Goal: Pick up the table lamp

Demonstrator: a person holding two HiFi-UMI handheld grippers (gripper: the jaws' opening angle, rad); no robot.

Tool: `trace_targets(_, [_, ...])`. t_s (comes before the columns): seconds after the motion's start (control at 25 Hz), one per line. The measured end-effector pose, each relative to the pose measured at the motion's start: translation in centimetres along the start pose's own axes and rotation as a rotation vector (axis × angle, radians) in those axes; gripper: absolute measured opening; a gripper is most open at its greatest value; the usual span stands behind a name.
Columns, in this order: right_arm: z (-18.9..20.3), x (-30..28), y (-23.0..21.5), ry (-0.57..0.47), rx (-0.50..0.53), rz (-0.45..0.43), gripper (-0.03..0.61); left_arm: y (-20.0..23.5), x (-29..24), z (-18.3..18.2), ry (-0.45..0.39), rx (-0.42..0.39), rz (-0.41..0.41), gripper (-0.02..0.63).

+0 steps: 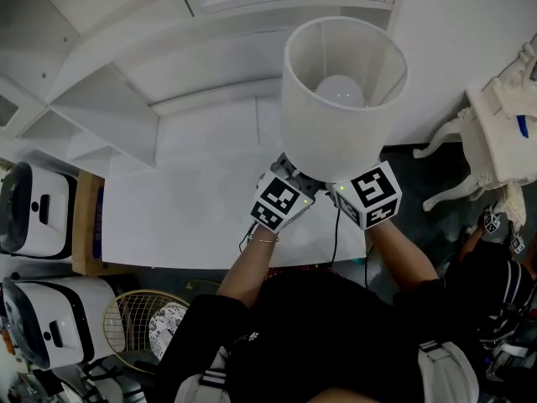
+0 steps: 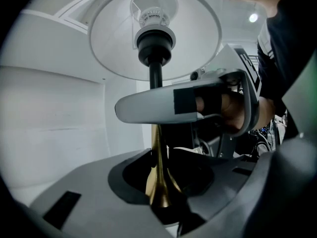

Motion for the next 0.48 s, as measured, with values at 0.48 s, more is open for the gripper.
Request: trace_targets(0.48, [-0.77, 0.59, 0.92, -0.010, 0.005, -0.027, 0.023, -0.55, 0.90, -0.68, -0.007, -0.004, -0.029, 0.115])
Point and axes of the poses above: the fingertips, and each gripper's own axes: x backward along the fingers, y to its left, z out of its underside, the point moved 3 cm from there along x, backward along the fingers, and after that the axes turned 12 degrees about z, right-handed, at the moved point
